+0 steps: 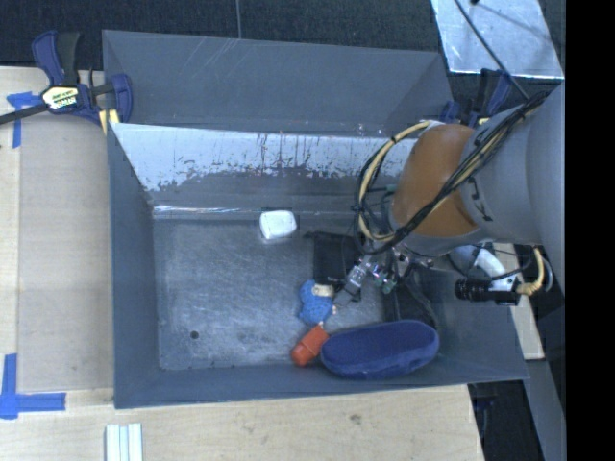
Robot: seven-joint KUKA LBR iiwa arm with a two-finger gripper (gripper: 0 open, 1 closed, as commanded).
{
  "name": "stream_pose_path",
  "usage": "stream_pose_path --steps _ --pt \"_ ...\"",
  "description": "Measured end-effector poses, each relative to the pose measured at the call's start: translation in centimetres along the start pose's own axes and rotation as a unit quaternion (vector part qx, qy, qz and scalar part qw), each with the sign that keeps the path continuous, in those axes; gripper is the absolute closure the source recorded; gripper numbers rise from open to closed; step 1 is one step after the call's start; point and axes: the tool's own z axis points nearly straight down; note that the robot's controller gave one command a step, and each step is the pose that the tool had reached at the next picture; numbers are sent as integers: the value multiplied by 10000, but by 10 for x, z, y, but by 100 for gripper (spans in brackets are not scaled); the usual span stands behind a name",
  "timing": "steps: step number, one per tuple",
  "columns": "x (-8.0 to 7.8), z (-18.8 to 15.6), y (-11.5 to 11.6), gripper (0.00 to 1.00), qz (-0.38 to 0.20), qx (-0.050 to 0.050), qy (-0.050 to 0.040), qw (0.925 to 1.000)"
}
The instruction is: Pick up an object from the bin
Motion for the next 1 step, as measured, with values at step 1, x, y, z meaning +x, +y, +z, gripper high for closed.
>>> stream_pose_path --steps 1 --pt "-1 -1 0 100 1 1 -6 10000"
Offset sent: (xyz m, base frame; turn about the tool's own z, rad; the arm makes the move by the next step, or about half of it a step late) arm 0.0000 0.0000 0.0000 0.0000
